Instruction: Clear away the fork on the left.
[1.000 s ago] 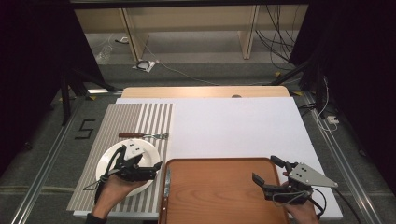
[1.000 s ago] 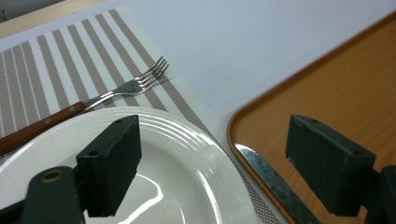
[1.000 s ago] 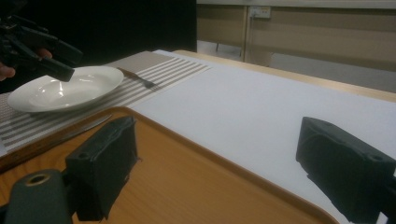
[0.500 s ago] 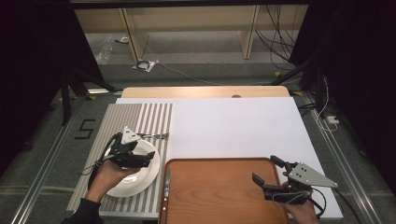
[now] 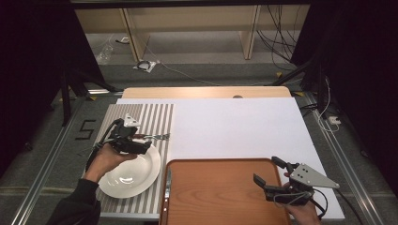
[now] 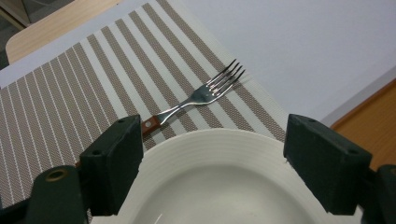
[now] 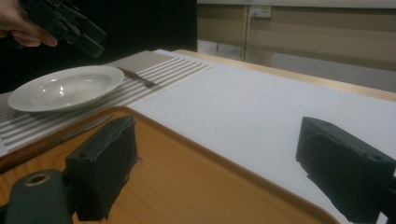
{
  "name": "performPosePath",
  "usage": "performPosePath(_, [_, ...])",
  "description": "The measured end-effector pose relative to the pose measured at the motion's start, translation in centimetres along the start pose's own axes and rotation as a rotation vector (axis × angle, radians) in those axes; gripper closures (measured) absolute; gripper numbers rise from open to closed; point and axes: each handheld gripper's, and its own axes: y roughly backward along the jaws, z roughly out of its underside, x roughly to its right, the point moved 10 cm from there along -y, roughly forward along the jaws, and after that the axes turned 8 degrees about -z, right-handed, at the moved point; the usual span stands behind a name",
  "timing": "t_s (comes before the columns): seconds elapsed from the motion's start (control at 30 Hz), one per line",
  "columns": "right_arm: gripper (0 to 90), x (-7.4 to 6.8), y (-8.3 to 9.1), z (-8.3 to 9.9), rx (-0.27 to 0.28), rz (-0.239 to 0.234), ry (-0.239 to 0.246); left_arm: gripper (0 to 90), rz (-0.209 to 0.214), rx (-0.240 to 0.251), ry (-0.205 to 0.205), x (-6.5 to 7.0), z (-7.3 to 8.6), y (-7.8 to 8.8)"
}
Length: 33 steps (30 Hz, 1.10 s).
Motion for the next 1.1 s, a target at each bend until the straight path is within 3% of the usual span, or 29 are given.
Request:
performPosePath(0.4, [13.3,0.0,-0.1,0.0,0.004,-0.004,0.004,20.8,0.004,-0.084,0.000,-2.5,-0.2,-3.3])
performPosePath(0.73, [13.4,0.0,-0.1,0.0,0.006,-0.007,-0.002,22.0,0.007,-0.127,-0.040,-3.6,-0.4,-5.2])
performPosePath(1.1, [13.4,0.0,-0.2,0.1,0.000,-0.009,-0.002,24.6,0.040,-0.194,-0.038,-4.4,-0.1,-7.3])
